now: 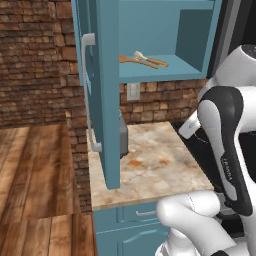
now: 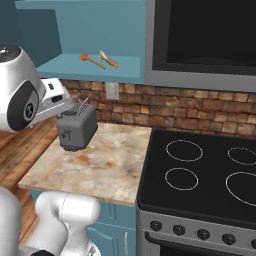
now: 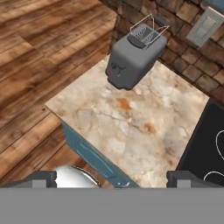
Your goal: Organize the utensils by type. Pick up the wooden spoons from the counter and place them in the open cabinet. Then pick up the metallic utensils from the counter and place them in the open drawer.
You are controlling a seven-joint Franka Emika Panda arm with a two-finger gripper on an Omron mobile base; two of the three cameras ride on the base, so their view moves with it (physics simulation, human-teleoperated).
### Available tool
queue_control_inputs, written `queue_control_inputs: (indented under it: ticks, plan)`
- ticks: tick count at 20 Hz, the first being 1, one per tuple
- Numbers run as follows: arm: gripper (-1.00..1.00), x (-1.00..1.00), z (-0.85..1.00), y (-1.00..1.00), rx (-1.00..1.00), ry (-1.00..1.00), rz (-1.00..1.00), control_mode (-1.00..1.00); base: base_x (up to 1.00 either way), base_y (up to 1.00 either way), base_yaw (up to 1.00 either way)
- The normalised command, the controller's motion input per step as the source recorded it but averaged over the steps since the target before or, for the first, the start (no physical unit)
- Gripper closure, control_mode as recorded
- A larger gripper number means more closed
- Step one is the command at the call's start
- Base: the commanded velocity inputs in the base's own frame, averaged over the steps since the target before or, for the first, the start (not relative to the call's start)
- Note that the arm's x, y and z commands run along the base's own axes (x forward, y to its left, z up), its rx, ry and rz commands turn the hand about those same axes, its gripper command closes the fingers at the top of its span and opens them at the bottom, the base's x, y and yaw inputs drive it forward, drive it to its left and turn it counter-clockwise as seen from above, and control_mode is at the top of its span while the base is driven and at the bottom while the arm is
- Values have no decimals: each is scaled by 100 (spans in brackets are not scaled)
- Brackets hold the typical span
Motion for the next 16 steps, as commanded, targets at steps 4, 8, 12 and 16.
queue_control_inputs:
  ticks: [4,8,12,16]
  plan:
    - [-100,-54,-2,-1,0,7,0,-100,0,0,0]
    - [-100,-57,0,-11,2,6,0,-100,0,0,0]
    - [-100,-35,0,-11,2,8,0,-100,0,0,0]
    - [-100,-23,-1,-12,1,8,0,-100,0,0,0]
